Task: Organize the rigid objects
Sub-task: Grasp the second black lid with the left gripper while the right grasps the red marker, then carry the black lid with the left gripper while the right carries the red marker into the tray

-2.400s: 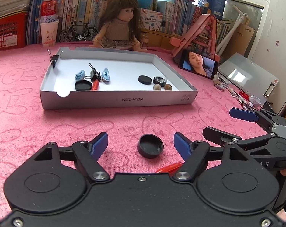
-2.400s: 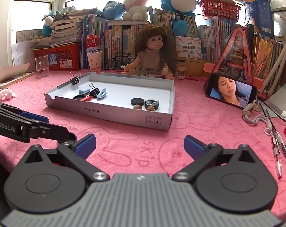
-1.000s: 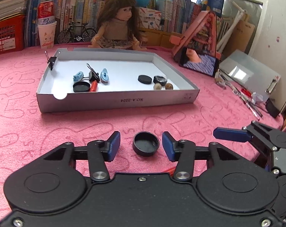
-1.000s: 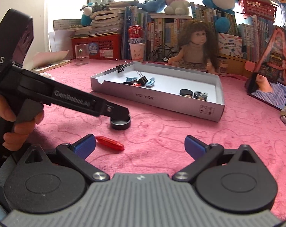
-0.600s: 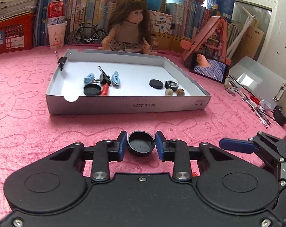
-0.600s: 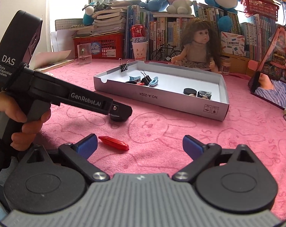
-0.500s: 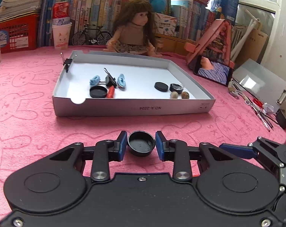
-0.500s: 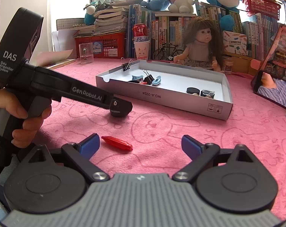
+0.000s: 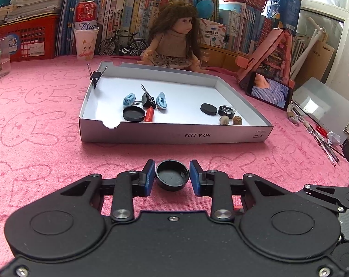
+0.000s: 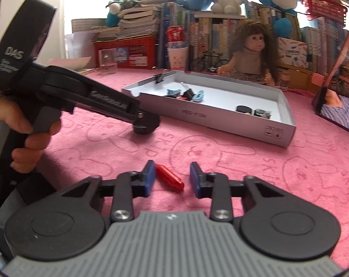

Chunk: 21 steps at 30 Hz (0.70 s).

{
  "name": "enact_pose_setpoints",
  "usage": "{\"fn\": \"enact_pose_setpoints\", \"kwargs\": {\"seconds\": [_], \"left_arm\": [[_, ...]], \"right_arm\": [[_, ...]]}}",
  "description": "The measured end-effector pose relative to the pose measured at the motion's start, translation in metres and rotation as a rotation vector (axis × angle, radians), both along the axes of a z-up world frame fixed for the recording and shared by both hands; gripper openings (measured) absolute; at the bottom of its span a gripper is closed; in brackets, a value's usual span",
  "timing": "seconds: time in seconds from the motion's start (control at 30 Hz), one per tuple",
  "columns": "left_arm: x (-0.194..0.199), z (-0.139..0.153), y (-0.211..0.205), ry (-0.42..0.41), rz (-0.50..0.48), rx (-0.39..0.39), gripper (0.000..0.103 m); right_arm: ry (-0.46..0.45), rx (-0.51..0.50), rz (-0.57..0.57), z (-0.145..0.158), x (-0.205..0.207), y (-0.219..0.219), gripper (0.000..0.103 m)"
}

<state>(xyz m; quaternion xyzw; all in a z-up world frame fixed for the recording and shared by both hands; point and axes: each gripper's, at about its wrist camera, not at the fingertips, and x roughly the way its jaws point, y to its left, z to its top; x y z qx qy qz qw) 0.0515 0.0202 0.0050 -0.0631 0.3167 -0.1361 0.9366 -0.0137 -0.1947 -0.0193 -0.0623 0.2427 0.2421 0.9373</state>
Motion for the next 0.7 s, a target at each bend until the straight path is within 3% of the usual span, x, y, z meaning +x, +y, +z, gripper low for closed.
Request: {"fn": "enact_pose_setpoints", "kwargs": {"seconds": [0.07, 0.27, 0.7], "left_arm": [[0.000, 0.000, 0.000, 0.001, 0.000, 0.000, 0.031], [0.001, -0.001, 0.001, 0.004, 0.004, 0.001, 0.031], [0.001, -0.002, 0.001, 0.007, 0.005, 0.000, 0.031]], "right_arm": [[-0.008, -0.010, -0.021, 0.000, 0.002, -0.001, 0.026], [-0.015, -0.021, -0.062, 0.000, 0.007, -0.004, 0.023], [-0.015, 0.023, -0.086, 0.006, 0.005, -0.023, 0.030]]}}
